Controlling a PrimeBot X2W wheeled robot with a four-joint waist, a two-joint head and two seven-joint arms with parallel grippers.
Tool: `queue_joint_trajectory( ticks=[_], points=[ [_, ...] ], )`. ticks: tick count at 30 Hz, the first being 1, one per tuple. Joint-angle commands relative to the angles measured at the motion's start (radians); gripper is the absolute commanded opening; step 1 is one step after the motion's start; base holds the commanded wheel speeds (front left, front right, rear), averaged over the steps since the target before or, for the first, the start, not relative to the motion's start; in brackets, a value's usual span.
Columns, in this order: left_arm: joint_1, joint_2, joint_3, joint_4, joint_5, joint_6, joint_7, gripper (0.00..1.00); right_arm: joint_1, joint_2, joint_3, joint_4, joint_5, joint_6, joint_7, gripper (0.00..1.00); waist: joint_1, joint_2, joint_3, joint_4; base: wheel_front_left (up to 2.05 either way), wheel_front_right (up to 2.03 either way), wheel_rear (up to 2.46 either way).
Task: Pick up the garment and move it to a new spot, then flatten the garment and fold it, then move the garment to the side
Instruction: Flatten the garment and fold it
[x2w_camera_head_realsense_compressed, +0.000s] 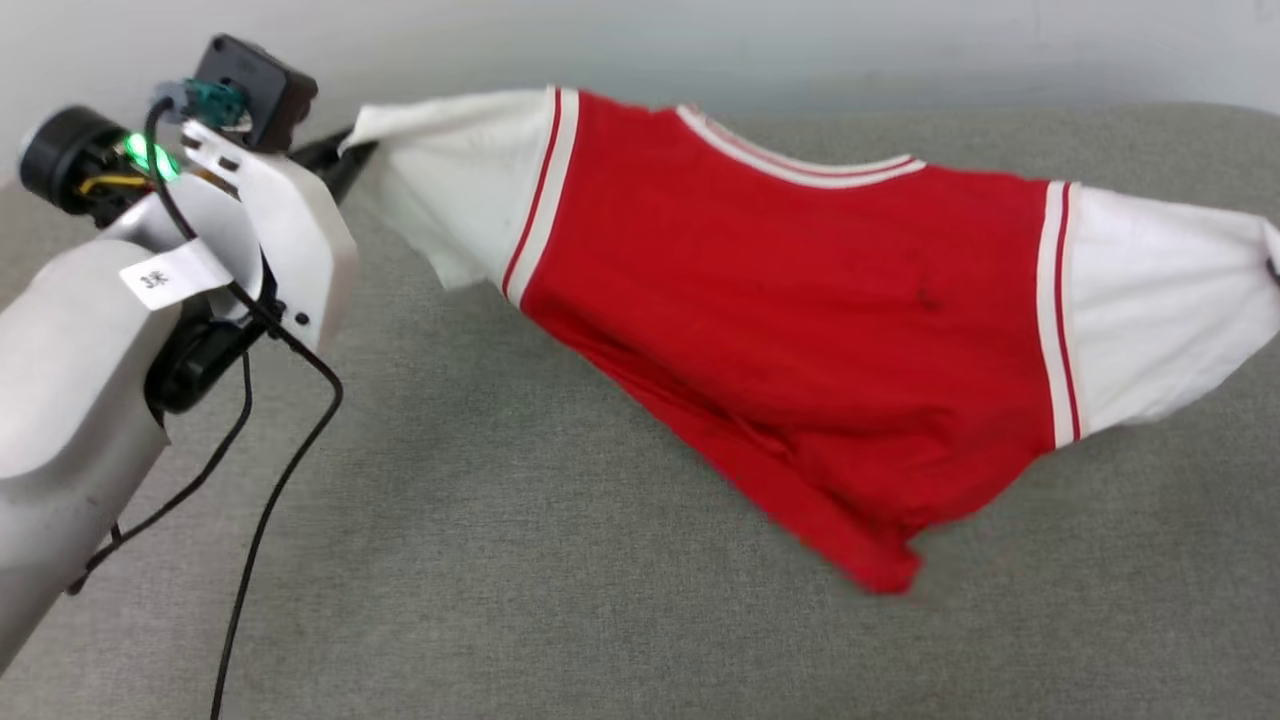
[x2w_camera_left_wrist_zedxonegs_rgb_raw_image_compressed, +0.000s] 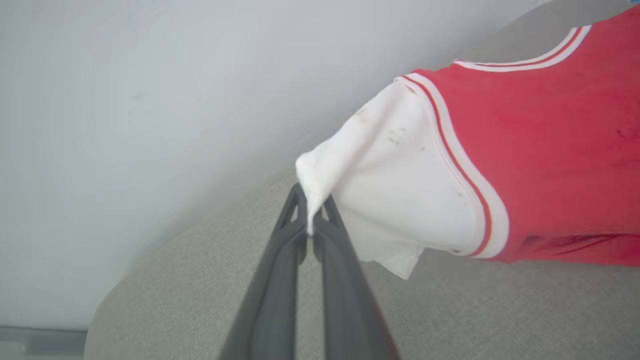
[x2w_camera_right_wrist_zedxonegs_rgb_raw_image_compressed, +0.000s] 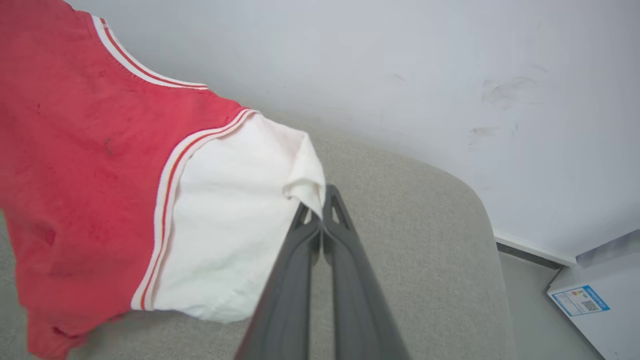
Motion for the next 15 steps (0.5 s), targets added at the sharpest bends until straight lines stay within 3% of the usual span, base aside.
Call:
queue_joint_trajectory(
  ticks=[1, 8, 15],
  points=[
    [-0.017, 0.013, 0.009, -0.027, 0.01, 0.015, -0.012, 0.0, -0.007, -0.006, -0.017, -0.022, -0.006, -0.001, -0.003, 0.0, 0.0, 0.0, -0.019, 0.009, 0.0, 0.0, 0.0],
    [-0.05, 0.058, 0.06, -0.191, 0.049, 0.088, -0.056, 0.0, -0.048, -0.026, -0.093, -0.123, -0.027, -0.001, 0.011, 0.0, 0.0, 0.0, -0.057, 0.017, 0.0, 0.0, 0.0],
    [-0.092, 0.079, 0.101, -0.257, 0.045, 0.119, -0.059, 0.0, -0.128, -0.044, -0.109, -0.162, -0.03, -0.001, 0.018, 0.0, 0.0, 0.0, -0.07, 0.019, 0.0, 0.0, 0.0]
  ],
)
